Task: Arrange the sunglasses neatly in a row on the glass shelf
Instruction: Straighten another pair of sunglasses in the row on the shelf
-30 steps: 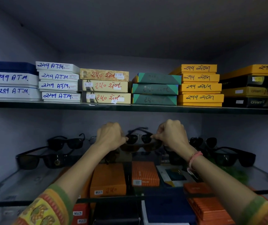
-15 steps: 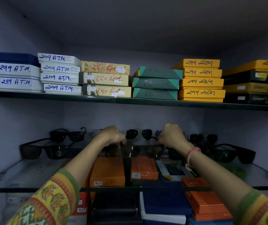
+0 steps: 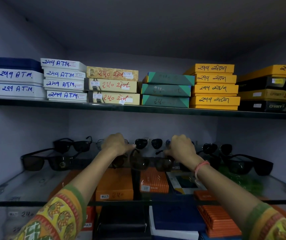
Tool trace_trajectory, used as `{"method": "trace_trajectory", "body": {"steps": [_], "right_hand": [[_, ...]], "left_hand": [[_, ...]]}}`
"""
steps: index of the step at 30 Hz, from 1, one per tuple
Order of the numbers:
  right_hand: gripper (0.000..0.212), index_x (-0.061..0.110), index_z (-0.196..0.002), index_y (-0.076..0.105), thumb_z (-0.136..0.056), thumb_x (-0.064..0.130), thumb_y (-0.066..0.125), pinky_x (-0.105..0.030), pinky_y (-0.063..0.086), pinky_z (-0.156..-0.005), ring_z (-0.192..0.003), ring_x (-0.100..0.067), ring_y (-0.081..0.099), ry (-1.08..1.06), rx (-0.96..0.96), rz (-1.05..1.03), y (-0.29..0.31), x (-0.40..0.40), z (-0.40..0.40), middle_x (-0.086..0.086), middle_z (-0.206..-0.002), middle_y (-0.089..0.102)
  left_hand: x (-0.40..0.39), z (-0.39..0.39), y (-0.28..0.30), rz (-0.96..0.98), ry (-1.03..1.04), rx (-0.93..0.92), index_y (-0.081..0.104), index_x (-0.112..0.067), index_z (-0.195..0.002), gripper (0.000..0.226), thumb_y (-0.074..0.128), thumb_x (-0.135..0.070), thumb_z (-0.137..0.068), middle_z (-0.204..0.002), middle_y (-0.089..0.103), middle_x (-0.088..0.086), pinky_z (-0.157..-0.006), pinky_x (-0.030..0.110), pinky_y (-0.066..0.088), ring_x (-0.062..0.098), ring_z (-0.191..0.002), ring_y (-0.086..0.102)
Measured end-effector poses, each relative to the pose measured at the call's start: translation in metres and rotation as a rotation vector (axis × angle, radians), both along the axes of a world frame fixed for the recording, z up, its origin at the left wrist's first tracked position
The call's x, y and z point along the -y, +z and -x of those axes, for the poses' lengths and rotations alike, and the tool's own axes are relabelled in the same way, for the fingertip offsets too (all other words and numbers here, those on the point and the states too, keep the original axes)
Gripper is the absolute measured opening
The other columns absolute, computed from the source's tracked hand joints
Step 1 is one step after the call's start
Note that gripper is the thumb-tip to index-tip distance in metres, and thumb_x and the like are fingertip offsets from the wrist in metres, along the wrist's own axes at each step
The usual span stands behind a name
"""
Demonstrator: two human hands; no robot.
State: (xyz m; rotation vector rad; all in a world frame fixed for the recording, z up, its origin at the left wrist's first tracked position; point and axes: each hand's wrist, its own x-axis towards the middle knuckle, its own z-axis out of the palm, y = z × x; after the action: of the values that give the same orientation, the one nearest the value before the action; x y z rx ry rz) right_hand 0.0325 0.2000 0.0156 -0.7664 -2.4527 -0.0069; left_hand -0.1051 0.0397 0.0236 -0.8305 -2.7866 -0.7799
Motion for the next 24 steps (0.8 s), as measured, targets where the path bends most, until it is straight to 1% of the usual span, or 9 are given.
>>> {"method": "trace_trajectory", "body": {"steps": [2,4,7,10,14,17,20,21,24], "right_hand": [[0.03,0.002,-0.079,0.061,-0.079,0.029,0.073,-0.032,0.041,-0.058,-0.084,-0.036,0.066,0.011,-0.052,0.002,0.005,0.003,-0.002,-0.016,-0.08,0.06],[0.032,0.0,-0.074,0.06,-0.08,0.029,0.071,-0.032,0.044,-0.058,-0.083,-0.036,0.067,0.012,-0.096,0.003,0.011,0.007,-0.002,-0.013,-0.077,0.058],[0.028,0.002,-0.088,0.074,-0.082,0.029,0.07,-0.036,0.056,-0.066,-0.085,-0.035,0.068,0.053,-0.134,-0.006,0.017,0.016,0.003,-0.014,-0.089,0.071],[0.025,0.006,-0.096,0.076,-0.083,0.026,0.068,-0.041,0.058,-0.074,-0.089,-0.036,0.068,0.123,-0.173,-0.009,0.022,0.031,0.016,-0.016,-0.1,0.073],[0.021,0.011,-0.098,0.079,-0.084,0.023,0.069,-0.041,0.057,-0.086,-0.097,-0.031,0.069,0.325,-0.225,0.169,0.027,0.055,0.044,-0.013,-0.104,0.076],[0.022,0.013,-0.102,0.078,-0.087,0.026,0.067,-0.036,0.055,-0.091,-0.098,-0.023,0.069,0.47,-0.192,0.276,0.028,0.078,0.063,-0.008,-0.109,0.075],[0.022,0.016,-0.077,0.079,-0.087,0.031,0.067,-0.03,0.055,-0.072,-0.067,-0.012,0.065,0.502,-0.074,0.317,0.028,0.102,0.072,-0.002,-0.083,0.076],[0.023,0.015,-0.076,0.078,-0.086,0.034,0.069,-0.029,0.056,-0.064,-0.059,-0.011,0.064,0.502,-0.037,0.343,0.029,0.107,0.073,-0.003,-0.081,0.076],[0.018,0.014,-0.085,0.077,-0.08,0.031,0.074,-0.013,0.054,-0.053,-0.065,-0.014,0.071,0.525,0.024,0.404,0.029,0.112,0.067,-0.007,-0.094,0.077]], "left_hand": [[0.008,0.004,0.0,0.029,0.088,-0.045,0.066,-0.005,-0.093,0.048,0.063,-0.052,-0.085,-0.085,0.065,0.006,-0.065,0.03,0.048,0.023,-0.082,0.063],[0.015,0.009,-0.001,0.127,0.103,0.011,0.064,-0.007,-0.104,0.05,0.066,-0.052,-0.084,-0.109,0.069,0.009,-0.076,0.033,0.052,0.025,-0.099,0.065],[0.024,0.013,-0.008,0.176,0.04,0.113,0.057,-0.008,-0.129,0.069,0.075,-0.049,-0.076,-0.132,0.061,0.01,-0.095,0.036,0.052,0.026,-0.119,0.059],[0.04,0.015,-0.011,0.061,0.013,0.138,0.061,-0.009,-0.128,0.063,0.081,-0.038,-0.075,-0.13,0.064,0.008,-0.098,0.037,0.052,0.025,-0.118,0.06],[0.083,0.013,-0.003,-0.078,0.035,0.039,0.077,-0.016,-0.099,0.033,0.085,-0.034,-0.072,-0.109,0.075,0.004,-0.084,0.034,0.053,0.022,-0.103,0.067],[0.109,0.006,0.006,-0.153,0.0,-0.051,0.078,-0.019,-0.09,0.025,0.086,-0.032,-0.07,-0.103,0.076,0.001,-0.085,0.038,0.055,0.021,-0.101,0.067],[0.119,-0.002,0.011,-0.174,-0.016,-0.143,0.079,-0.021,-0.086,0.023,0.087,-0.032,-0.067,-0.1,0.076,-0.001,-0.071,0.032,0.049,0.016,-0.096,0.066],[0.12,-0.005,0.011,-0.16,0.002,-0.191,0.079,-0.023,-0.086,0.024,0.087,-0.034,-0.066,-0.101,0.076,-0.001,-0.069,0.03,0.046,0.017,-0.097,0.066],[0.12,-0.008,0.009,-0.148,0.047,-0.217,0.079,-0.024,-0.091,0.028,0.085,-0.038,-0.067,-0.103,0.076,0.0,-0.07,0.031,0.05,0.02,-0.101,0.067]]}}
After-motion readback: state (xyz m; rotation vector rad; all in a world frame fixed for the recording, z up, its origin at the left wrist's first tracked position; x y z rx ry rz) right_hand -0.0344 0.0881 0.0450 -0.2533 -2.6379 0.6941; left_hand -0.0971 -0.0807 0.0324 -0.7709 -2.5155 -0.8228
